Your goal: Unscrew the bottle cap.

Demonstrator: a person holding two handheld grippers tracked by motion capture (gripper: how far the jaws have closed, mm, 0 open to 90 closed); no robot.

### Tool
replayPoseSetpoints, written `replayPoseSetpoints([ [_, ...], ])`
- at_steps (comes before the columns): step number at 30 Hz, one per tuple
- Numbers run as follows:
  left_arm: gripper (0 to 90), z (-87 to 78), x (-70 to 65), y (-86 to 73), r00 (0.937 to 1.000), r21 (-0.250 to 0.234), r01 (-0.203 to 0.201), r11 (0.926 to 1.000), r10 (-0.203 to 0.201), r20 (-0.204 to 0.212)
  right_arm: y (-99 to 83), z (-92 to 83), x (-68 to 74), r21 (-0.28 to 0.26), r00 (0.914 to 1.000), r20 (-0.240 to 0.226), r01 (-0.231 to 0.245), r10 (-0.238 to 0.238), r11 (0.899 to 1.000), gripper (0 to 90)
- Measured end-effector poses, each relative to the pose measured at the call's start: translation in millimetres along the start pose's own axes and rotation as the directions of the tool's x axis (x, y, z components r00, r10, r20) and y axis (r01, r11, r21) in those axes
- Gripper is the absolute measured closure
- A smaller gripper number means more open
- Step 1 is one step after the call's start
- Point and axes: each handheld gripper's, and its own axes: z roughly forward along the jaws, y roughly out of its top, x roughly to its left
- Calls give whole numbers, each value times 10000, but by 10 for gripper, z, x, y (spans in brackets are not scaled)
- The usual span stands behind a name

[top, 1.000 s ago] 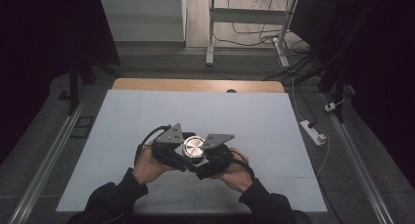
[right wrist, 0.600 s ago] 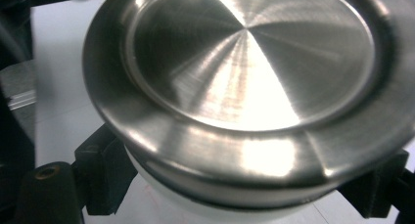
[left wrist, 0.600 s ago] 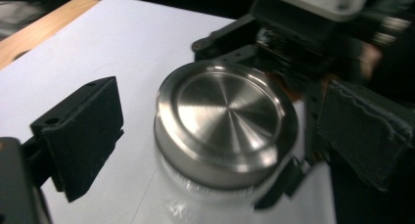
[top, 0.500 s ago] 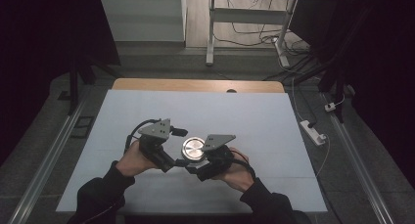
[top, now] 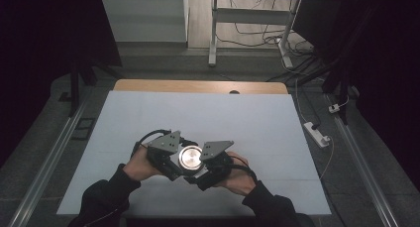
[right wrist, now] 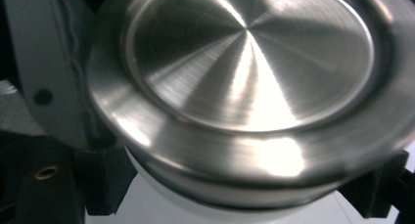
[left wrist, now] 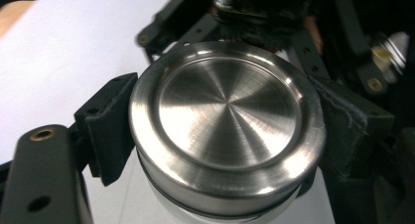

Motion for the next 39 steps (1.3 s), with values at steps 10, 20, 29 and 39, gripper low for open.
replayPoseSetpoints([
  [10,165,240,-61,88,9456,-462,2005,9786,-2056,-2520,-48,3,-97,-13,9692,2128,-1269,1242,9919,151],
  [20,59,-165,72,72,9889,-874,1257,9882,-1318,-680,-25,-40,-81,-272,9881,1204,-932,958,9953,151],
  [29,115,-88,2,18,9975,340,-569,9978,555,428,2,11,34,122,9999,-110,118,-117,9999,151],
  [39,185,46,-24,46,9989,346,155,9993,-140,-437,-3,-5,5,19,9994,313,-135,134,9999,151],
])
